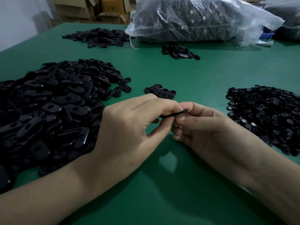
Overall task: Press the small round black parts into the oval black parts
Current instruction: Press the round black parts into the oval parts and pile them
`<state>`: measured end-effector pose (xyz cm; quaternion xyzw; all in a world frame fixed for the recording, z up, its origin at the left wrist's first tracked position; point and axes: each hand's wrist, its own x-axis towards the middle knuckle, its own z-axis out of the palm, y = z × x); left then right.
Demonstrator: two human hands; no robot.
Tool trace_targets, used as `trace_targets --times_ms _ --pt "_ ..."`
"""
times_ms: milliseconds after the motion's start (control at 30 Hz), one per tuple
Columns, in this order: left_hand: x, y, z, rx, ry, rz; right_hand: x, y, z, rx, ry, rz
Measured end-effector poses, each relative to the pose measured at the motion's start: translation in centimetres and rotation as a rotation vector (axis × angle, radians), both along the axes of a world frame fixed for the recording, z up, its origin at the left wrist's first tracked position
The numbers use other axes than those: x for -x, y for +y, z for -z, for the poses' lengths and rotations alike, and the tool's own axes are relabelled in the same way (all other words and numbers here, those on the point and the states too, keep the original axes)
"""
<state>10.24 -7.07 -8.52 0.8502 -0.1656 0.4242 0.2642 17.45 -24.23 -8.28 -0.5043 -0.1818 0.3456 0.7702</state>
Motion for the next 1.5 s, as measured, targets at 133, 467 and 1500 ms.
trace_targets --times_ms 133,467,1500 --pt "0.0 0.1 0.1 -0.031 -0.013 0.007 -0.3 -0.1 0.2 -0.009 0.002 -0.024" --pt "-0.1 -0.1 0.1 0.128 0.121 0.026 -0.4 -0.4 0.0 -0.005 -0.054 -0.030" --pt "-2.5 0.5 0.2 0.107 0.407 -0.042 -2.3 0.2 1.3 0.406 -0.553 0.357"
